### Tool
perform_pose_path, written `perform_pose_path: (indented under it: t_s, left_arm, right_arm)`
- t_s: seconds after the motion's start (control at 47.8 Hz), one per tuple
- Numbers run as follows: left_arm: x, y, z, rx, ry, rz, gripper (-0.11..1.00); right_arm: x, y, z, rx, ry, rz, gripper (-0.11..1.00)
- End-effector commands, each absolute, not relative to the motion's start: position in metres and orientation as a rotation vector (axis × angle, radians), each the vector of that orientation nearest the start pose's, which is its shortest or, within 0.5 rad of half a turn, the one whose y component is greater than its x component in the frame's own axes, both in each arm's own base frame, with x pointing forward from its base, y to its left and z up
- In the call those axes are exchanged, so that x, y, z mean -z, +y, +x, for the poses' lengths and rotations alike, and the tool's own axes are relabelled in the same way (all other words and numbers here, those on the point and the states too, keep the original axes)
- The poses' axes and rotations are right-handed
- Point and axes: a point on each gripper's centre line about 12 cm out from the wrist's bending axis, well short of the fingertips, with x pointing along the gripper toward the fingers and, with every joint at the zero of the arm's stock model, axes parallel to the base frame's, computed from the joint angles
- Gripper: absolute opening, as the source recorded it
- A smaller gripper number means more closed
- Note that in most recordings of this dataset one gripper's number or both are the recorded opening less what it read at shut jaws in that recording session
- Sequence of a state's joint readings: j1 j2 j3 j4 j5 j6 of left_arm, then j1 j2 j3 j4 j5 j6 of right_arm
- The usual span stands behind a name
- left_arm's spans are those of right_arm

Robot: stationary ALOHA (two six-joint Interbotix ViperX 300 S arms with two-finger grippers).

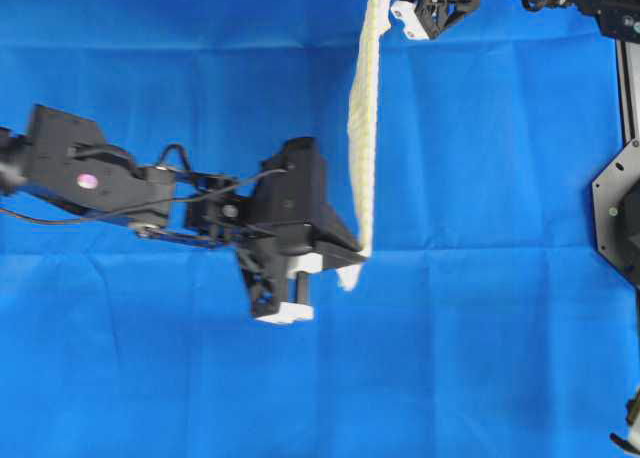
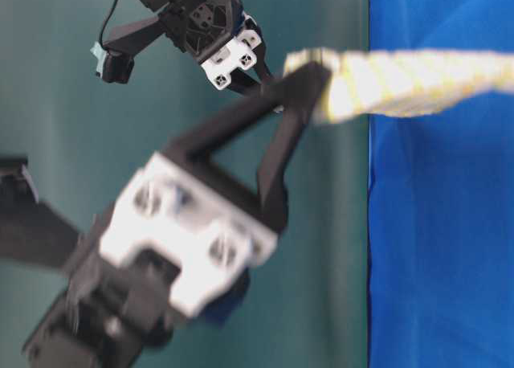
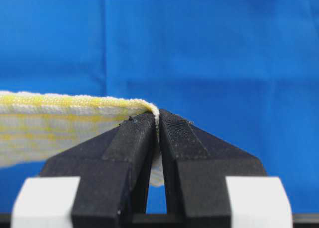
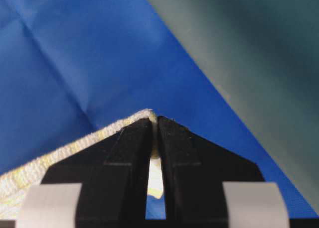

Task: Fold the yellow towel.
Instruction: 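Lay the strip vertically on the table, lowering the left gripper's end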

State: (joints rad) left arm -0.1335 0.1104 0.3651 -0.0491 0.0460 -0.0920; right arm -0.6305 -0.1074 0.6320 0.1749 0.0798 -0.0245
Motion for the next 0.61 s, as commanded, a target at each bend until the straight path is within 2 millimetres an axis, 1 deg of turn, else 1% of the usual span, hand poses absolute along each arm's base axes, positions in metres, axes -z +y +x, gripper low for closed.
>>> perform_pose_path:
  t_s: [0.0,0.126,0.23,0.439,0.586]
  left_arm:
    - [-0.246,-0.073,0.474,0.120,0.449,-0.101,0.02]
    - [-0.245,-0.076,0.491,0.123,0.438,-0.098,0.02]
    - [-0.246,-0.081,0.500,0.132,0.429,-0.096,0.02]
    - [-0.246,-0.091,0.505,0.149,0.424,-0.093,0.02]
    - [-0.246,-0.094,0.508,0.154,0.421,-0.092,0.02]
  right_arm:
    - [-0.230,-0.236,0.311,0.662,0.487,0.317,0.04]
    - [-0.230,-0.237,0.310,0.665,0.490,0.310,0.04]
    - [-0.229,-0.236,0.309,0.664,0.494,0.308,0.04]
    - [-0.229,-0.235,0.307,0.664,0.494,0.308,0.04]
    - [-0.227,-0.234,0.305,0.664,0.501,0.306,0.04]
